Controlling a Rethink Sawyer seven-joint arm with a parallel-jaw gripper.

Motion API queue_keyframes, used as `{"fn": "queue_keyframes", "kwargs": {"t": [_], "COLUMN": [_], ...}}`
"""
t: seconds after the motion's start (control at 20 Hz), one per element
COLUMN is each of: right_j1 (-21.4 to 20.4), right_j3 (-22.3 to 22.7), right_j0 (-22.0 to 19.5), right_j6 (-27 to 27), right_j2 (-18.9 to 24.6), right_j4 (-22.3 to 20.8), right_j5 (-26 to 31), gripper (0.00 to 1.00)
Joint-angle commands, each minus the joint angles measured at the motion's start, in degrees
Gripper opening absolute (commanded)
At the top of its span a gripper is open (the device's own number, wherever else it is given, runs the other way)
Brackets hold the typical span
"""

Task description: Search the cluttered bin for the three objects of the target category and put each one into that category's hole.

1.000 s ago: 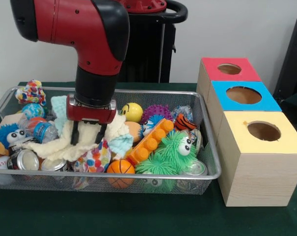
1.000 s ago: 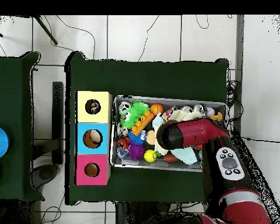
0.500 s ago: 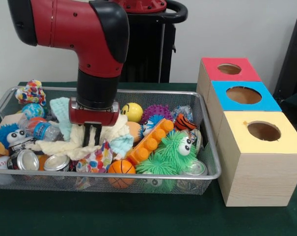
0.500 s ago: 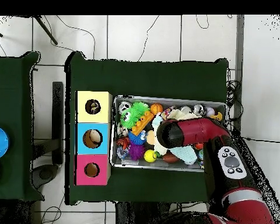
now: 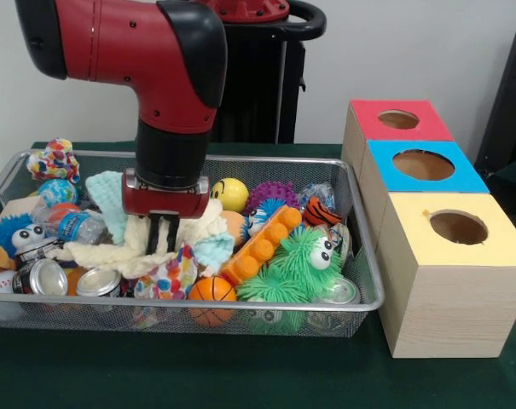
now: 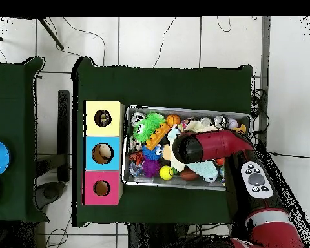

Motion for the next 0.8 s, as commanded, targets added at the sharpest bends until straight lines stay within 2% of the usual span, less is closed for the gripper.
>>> {"fn": "queue_keyframes", "kwargs": {"t": [0.05, 0.2, 0.35, 0.55, 0.8], "right_j1": [-7.91, -12.39, -15.07, -16.53, -15.11], "right_j3": [8.67, 13.52, 15.86, 16.24, 14.29], "right_j0": [-0.50, -0.40, 1.72, 4.88, 9.72], "right_j6": [-6.51, -3.89, -1.55, 0.54, 4.72], "right_j2": [7.90, 8.80, 7.68, 5.64, 2.13], "right_j4": [5.28, 7.81, 9.35, 10.21, 10.32], "right_j5": [7.84, 6.90, 7.43, 8.18, 7.93], "gripper": [0.00, 0.00, 0.00, 0.00, 0.00]}}
